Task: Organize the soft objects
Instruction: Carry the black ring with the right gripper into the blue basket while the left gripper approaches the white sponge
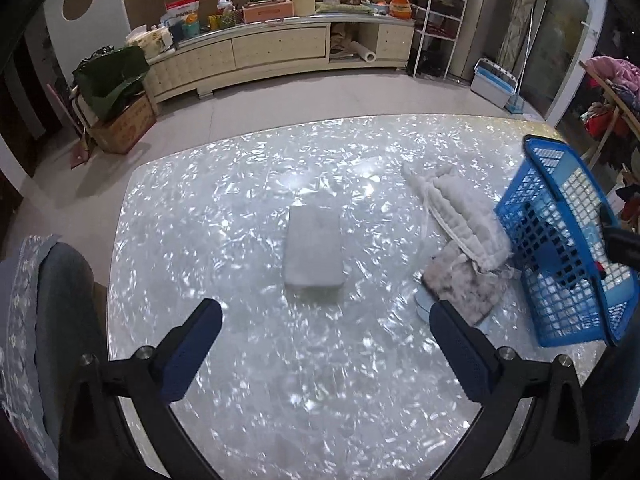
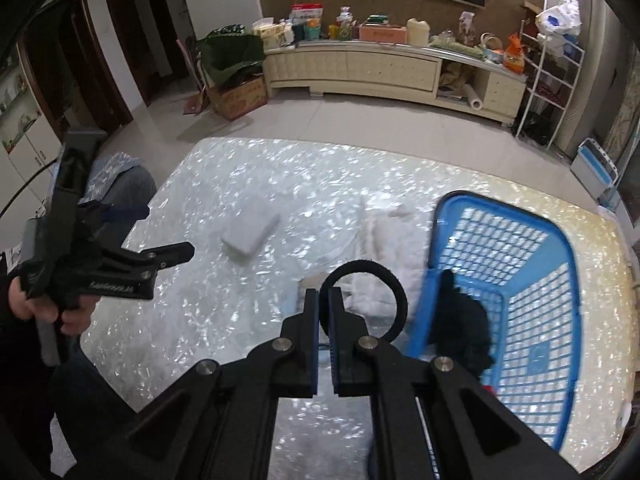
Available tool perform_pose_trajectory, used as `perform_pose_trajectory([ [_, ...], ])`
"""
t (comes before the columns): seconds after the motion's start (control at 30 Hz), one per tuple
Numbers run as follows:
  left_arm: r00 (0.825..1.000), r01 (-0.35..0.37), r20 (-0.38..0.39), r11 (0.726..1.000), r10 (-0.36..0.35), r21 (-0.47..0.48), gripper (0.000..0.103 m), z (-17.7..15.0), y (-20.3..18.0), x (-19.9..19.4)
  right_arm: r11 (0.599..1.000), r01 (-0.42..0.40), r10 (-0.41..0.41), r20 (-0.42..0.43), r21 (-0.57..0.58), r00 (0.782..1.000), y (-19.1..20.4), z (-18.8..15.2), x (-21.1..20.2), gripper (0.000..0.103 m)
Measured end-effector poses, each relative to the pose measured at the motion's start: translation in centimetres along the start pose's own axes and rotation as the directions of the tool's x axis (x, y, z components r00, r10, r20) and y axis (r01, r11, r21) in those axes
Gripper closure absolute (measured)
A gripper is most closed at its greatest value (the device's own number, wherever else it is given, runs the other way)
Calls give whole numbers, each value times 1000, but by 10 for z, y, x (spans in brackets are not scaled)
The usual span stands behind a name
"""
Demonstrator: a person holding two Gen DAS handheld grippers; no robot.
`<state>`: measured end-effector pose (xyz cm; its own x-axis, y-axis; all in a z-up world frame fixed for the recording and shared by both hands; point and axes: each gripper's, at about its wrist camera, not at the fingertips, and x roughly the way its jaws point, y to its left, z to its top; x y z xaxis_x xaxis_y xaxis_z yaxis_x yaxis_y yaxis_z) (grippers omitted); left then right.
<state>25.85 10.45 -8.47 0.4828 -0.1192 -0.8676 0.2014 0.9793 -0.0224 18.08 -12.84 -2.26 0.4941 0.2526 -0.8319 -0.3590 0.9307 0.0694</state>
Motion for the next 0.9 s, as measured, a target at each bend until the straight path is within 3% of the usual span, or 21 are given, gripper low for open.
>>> perform_pose_trajectory([
  [0.33,998,14,-64,1000,-13,3,0,26,12,57,998,45,-45,3,31,999,-39,-3,-11,99],
  [0.7,992,36,-125,997,-28,62,0,41,22,121,992,85,-83,-34,95,996,-74,-4,2,99],
  [0.9,987,55,-152,998,-48,43,0,46,24,147,987,104,-97,-56,122,994,-87,-5,9,99],
])
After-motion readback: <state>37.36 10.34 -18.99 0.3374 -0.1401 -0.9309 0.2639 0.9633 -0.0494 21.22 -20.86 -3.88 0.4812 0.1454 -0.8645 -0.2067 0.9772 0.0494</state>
